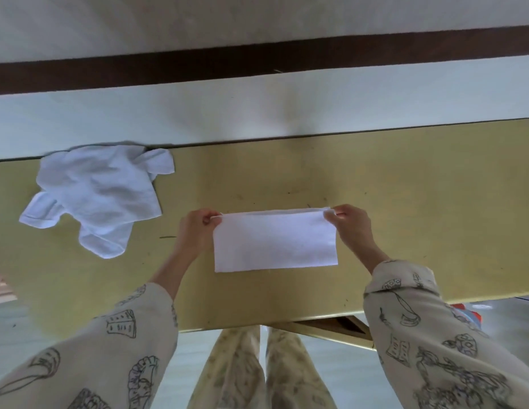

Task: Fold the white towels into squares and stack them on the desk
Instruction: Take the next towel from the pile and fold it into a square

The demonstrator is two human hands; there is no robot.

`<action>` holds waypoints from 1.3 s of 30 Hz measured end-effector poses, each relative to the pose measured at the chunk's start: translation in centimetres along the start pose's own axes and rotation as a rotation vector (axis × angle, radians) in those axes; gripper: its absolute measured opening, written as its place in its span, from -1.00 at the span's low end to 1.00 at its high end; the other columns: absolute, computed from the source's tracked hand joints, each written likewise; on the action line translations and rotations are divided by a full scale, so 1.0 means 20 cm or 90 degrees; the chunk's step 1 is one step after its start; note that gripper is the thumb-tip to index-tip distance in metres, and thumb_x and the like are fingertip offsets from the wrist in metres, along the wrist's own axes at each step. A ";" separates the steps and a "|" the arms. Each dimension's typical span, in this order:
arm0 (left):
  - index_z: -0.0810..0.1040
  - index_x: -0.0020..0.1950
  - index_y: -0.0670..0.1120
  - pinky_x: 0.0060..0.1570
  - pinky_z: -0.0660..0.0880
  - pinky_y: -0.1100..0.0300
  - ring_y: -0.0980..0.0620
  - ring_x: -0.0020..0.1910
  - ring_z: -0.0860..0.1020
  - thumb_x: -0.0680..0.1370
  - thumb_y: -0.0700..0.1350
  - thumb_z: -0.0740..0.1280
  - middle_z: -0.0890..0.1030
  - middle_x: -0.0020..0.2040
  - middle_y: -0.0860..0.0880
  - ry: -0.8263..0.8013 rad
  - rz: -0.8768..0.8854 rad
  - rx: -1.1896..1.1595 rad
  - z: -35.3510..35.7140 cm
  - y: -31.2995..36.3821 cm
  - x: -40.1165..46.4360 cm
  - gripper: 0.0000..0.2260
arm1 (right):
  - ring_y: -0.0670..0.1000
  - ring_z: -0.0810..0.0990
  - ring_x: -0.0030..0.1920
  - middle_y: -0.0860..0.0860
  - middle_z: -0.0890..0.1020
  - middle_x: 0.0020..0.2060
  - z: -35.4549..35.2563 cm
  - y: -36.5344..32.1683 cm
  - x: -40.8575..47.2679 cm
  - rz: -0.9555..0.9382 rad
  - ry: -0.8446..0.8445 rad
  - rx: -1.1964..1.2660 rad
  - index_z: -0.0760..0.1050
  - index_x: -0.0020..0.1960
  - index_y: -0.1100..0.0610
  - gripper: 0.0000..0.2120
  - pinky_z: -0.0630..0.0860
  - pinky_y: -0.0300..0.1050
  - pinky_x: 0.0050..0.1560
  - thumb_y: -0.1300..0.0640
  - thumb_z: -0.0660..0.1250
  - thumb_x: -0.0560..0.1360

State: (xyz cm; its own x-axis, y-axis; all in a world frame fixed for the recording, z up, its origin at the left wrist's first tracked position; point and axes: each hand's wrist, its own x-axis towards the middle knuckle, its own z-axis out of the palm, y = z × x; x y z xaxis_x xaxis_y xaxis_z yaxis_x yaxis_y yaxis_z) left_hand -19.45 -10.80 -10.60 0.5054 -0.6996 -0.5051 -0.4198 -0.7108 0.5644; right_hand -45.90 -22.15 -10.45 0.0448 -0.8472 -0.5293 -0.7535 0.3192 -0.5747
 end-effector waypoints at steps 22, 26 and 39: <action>0.56 -0.06 -0.15 -0.24 0.41 0.21 -0.03 -0.17 0.54 0.51 -0.06 0.33 0.60 -0.16 -0.07 0.018 -0.107 -0.066 0.07 -0.05 0.13 -0.85 | 0.10 0.54 0.06 0.12 0.63 -0.02 0.11 0.01 0.12 0.045 0.066 -0.008 0.54 0.04 0.27 -0.76 0.31 -0.22 -0.03 0.11 0.26 0.53; 0.45 0.09 -0.16 -0.20 0.37 0.21 -0.02 -0.09 0.49 0.55 -0.09 0.26 0.56 0.01 -0.10 0.066 -0.098 -0.046 0.07 -0.01 0.09 -0.82 | 0.11 0.50 -0.01 0.17 0.57 0.01 0.13 0.01 0.06 -0.001 0.146 -0.023 0.47 0.09 0.27 -0.77 0.35 -0.12 0.00 0.12 0.22 0.55; 0.20 0.46 0.00 0.42 -0.04 -0.18 -0.16 0.47 0.12 0.58 0.03 0.05 0.25 0.47 -0.17 0.085 0.334 0.380 0.55 -0.13 -0.09 -0.56 | 0.14 0.11 0.47 0.21 0.25 0.44 0.49 0.26 -0.07 -0.423 0.121 -0.395 0.17 0.45 0.15 -0.52 0.07 0.14 0.43 0.02 0.05 0.57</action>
State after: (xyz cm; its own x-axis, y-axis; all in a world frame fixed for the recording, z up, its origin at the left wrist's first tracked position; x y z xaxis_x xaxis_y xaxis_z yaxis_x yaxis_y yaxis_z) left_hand -27.56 -8.46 -18.28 0.2002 -0.9653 -0.1677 -0.9405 -0.2373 0.2432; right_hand -43.37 -15.20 -18.79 0.5270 -0.8472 -0.0682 -0.8297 -0.4953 -0.2575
